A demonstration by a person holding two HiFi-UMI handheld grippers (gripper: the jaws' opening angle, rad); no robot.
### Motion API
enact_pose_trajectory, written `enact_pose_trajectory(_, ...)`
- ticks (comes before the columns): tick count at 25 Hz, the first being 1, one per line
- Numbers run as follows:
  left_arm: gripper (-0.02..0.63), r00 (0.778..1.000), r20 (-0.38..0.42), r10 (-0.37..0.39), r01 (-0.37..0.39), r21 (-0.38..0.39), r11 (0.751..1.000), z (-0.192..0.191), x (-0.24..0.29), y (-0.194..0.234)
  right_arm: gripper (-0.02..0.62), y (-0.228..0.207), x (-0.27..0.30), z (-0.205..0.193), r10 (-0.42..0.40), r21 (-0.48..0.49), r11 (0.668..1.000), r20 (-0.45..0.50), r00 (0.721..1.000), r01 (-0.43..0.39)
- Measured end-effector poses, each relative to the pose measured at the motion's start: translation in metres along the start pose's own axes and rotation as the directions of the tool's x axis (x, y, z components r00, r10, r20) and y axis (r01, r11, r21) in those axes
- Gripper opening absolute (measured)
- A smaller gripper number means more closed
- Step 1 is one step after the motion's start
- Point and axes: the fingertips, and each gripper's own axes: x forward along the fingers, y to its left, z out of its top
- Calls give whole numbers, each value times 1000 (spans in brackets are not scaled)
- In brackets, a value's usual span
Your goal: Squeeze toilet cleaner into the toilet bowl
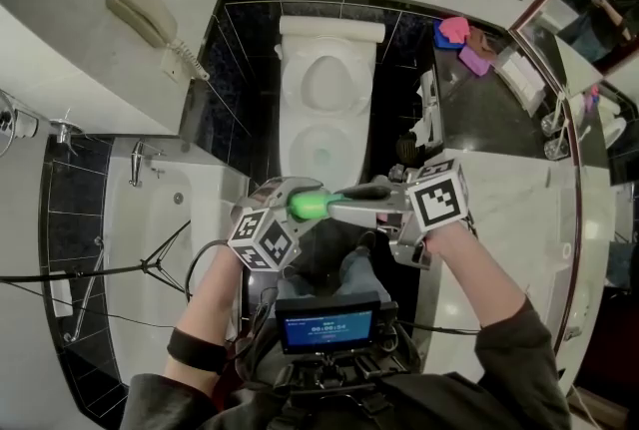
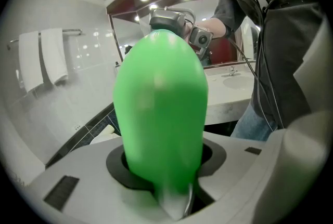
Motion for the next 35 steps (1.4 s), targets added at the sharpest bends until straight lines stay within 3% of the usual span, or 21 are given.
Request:
enact_pose_trajectory(10, 179, 997, 54, -55, 56, -12, 998, 12, 16, 7, 201, -16, -43, 24, -60, -51, 996, 133, 989, 67)
enact_pose_trajectory(15, 179, 994, 82, -66, 71, -55, 996, 24, 36, 22, 190, -33, -91, 39, -108, -91, 986, 269, 957, 137)
enact_pose_trajectory(16, 179, 994, 87, -69, 75, -68, 995, 27, 42, 27, 152, -38, -103, 43, -128, -104, 980, 312, 941, 168)
enact_pose_trajectory(19, 179, 992, 98, -75, 84, -93, 992, 38, 64, 40, 82, -62, -145, 51, -229, -128, 942, 434, 871, 312)
enact_pose_trajectory(22, 179, 990, 109, -89, 98, -85, 991, 53, 93, 50, 3, -95, -187, 49, -358, -112, 870, 526, 772, 480)
enact_pose_trajectory(24, 179, 986, 136, -98, 110, -85, 990, 69, 115, 57, 3, -119, -214, 41, -454, -102, 796, 552, 700, 597)
enact_pose_trajectory(27, 179, 977, 175, -123, 132, -40, 990, 102, 151, 65, 3, -152, -252, 27, -593, -115, 638, 558, 581, 762)
enact_pose_trajectory(28, 179, 974, 181, -133, 141, -30, 990, 111, 165, 67, 3, -162, -264, 23, -626, -112, 594, 557, 545, 797)
enact_pose_trajectory(30, 179, 969, 196, -149, 158, -30, 987, 127, 194, 70, 3, -180, -287, 17, -669, -87, 538, 561, 488, 838)
enact_pose_trajectory(35, 179, 955, 229, -189, 199, -20, 980, 166, 274, 73, 3, -214, -346, 9, -714, -13, 463, 587, 382, 886)
